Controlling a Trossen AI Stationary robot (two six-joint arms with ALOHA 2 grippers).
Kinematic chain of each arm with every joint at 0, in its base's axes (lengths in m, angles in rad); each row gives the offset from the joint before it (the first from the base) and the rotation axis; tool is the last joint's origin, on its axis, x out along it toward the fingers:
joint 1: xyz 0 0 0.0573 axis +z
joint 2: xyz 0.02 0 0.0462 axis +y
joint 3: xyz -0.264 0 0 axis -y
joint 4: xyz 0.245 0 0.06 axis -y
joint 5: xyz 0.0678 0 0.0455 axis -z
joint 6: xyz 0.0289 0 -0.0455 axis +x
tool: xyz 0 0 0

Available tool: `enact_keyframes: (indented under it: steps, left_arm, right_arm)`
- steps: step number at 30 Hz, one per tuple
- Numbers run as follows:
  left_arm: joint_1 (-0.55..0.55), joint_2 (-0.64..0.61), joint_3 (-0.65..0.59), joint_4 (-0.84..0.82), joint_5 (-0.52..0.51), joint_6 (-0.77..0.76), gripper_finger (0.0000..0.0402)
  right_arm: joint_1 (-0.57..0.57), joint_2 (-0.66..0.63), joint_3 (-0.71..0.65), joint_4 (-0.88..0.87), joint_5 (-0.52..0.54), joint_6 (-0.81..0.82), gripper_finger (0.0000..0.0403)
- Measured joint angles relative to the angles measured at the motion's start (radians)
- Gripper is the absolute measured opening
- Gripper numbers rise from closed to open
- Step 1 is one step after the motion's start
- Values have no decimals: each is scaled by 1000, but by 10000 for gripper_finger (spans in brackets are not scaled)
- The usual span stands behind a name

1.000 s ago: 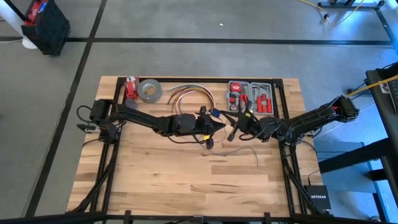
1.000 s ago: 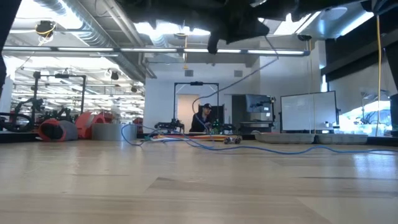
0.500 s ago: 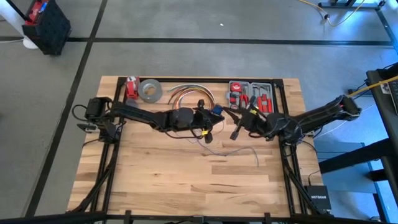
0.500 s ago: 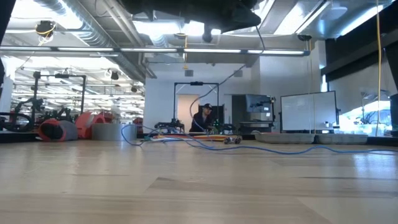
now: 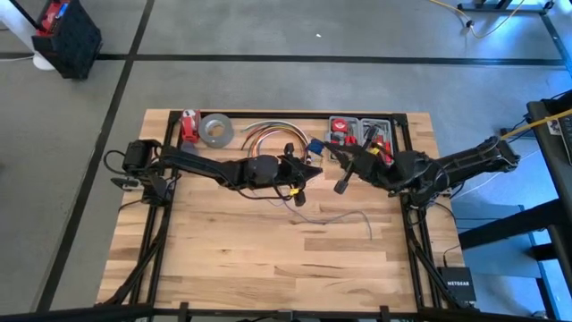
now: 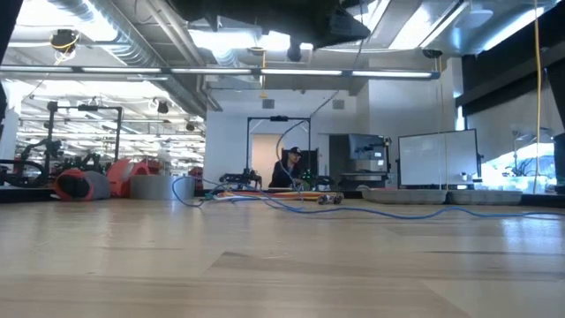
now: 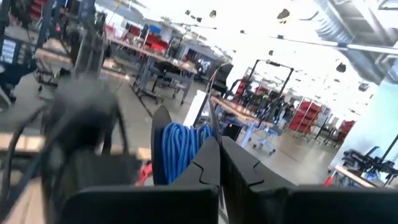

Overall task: Coil cords
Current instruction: Coil the blue wire on the black spool

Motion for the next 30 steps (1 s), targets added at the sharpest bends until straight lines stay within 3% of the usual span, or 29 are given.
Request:
enact_keyframes:
  steps: [8, 12, 15, 21, 26, 30]
  left_arm:
    - [3, 2, -2, -68, -10, 20, 5]
    - [17, -36, -5, -176, -113, 55, 5]
    - [39, -95, -6, -288, -192, 78, 5]
    - [60, -292, -9, -533, -212, 78, 5]
    - [53, -464, -7, -675, -148, -21, 5]
    - [28, -502, -6, -681, -34, -83, 5]
  right_arm:
    - [3, -22, 73, -105, -16, 20, 1]
    - [50, -27, 73, -195, -19, 46, 1]
    - [96, -29, 75, -274, -20, 75, 1]
    - [157, -9, 80, -485, 32, 167, 1]
    - [146, 48, 80, -628, 138, 221, 1]
    - [103, 116, 78, -649, 201, 223, 1]
